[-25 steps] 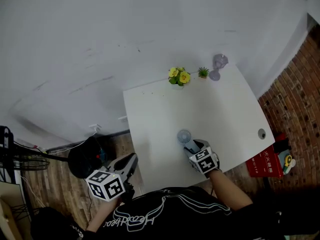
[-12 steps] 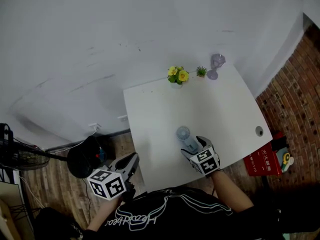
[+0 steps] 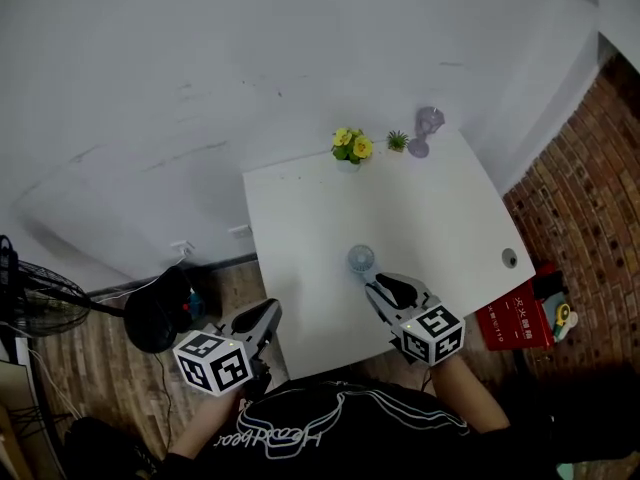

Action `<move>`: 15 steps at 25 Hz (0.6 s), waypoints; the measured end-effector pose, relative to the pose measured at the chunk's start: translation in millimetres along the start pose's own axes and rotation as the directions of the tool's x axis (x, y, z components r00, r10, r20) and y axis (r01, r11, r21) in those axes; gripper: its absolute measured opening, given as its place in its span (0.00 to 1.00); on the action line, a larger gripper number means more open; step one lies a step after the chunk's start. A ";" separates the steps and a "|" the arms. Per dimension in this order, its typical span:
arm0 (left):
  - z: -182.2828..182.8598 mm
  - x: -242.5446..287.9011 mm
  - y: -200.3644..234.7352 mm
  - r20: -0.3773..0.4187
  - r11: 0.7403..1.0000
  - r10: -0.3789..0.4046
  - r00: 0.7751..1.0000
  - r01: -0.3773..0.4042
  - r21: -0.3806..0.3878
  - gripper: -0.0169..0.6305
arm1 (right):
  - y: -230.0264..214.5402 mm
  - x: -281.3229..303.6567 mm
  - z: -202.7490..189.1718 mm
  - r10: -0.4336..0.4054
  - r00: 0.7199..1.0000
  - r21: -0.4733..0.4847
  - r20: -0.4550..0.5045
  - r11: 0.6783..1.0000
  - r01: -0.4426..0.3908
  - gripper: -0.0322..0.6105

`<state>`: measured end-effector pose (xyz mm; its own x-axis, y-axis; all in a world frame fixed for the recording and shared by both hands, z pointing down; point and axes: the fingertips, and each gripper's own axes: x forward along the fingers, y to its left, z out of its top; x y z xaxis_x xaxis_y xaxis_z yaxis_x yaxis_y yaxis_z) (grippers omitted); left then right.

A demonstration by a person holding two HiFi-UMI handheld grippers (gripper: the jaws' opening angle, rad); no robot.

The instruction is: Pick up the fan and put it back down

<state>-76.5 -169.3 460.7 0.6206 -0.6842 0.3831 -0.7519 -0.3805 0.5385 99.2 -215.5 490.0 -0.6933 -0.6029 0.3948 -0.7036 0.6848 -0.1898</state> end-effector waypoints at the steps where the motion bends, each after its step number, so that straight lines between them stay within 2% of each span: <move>1: 0.3 -0.2 -3.3 0.002 1.000 -0.010 1.000 0.010 0.003 0.08 | 4.4 -4.1 5.1 0.014 1.000 0.013 0.018 1.000 -0.014 0.20; 3: 0.6 0.2 -9.6 0.001 1.000 -0.029 1.000 0.029 0.010 0.08 | 15.4 -11.0 13.1 0.064 0.997 0.053 0.052 0.996 -0.067 0.06; 6: 2.4 2.5 -19.8 -0.003 0.997 -0.066 0.998 0.066 0.034 0.08 | 31.8 -20.7 24.7 0.144 0.983 0.082 0.115 0.985 -0.154 0.05; 11: 4.7 4.6 -40.8 -0.007 0.985 -0.131 0.991 0.131 0.115 0.08 | 42.1 -31.0 31.2 0.182 0.971 0.109 0.156 0.974 -0.200 0.05; 15: 5.6 3.6 -46.5 -0.006 0.982 -0.143 0.990 0.143 0.124 0.08 | 56.2 -34.1 35.5 0.230 0.960 0.063 0.158 0.968 -0.242 0.05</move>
<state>-40.5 -157.6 432.9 0.7230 -0.6191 0.3067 -0.6775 -0.5481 0.4905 77.7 -171.0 434.0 -0.8521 -0.4863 0.1935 -0.5232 0.7831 -0.3361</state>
